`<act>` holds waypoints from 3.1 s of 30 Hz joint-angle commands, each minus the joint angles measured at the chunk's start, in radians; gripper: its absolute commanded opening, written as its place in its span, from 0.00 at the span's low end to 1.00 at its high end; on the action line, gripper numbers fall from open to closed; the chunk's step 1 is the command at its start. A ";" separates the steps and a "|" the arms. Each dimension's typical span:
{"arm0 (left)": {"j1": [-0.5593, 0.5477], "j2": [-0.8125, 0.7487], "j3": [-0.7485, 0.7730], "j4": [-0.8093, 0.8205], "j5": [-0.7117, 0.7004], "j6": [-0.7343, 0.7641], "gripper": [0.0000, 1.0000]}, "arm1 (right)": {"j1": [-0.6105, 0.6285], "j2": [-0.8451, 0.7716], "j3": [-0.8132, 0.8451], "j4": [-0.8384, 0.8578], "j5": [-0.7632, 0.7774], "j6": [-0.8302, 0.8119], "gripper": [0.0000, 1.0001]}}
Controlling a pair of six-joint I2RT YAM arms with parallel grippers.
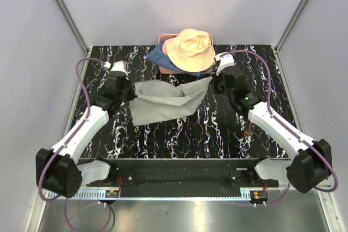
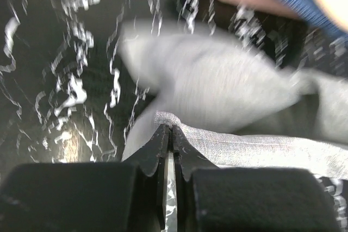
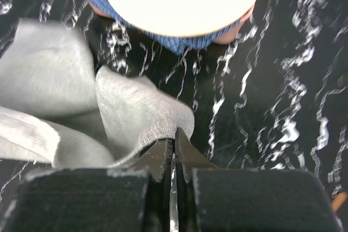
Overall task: Fold the napkin, place the utensils inside, and roll it up
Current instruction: Flatten the napkin out
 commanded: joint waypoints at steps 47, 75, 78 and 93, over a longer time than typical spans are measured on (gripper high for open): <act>0.070 -0.172 0.634 -0.140 -0.321 0.266 0.00 | 0.019 0.090 0.581 -0.030 0.006 -0.395 0.00; 0.071 -0.440 0.722 -0.197 -0.284 0.249 0.00 | 0.024 -0.040 0.655 -0.081 -0.178 -0.420 0.00; 0.071 -0.385 0.693 -0.197 -0.374 0.288 0.00 | 0.026 0.071 0.678 -0.047 -0.187 -0.415 0.00; 0.608 0.076 0.386 -0.099 -0.325 0.263 0.00 | 0.105 1.069 1.318 0.002 -0.323 -0.357 0.00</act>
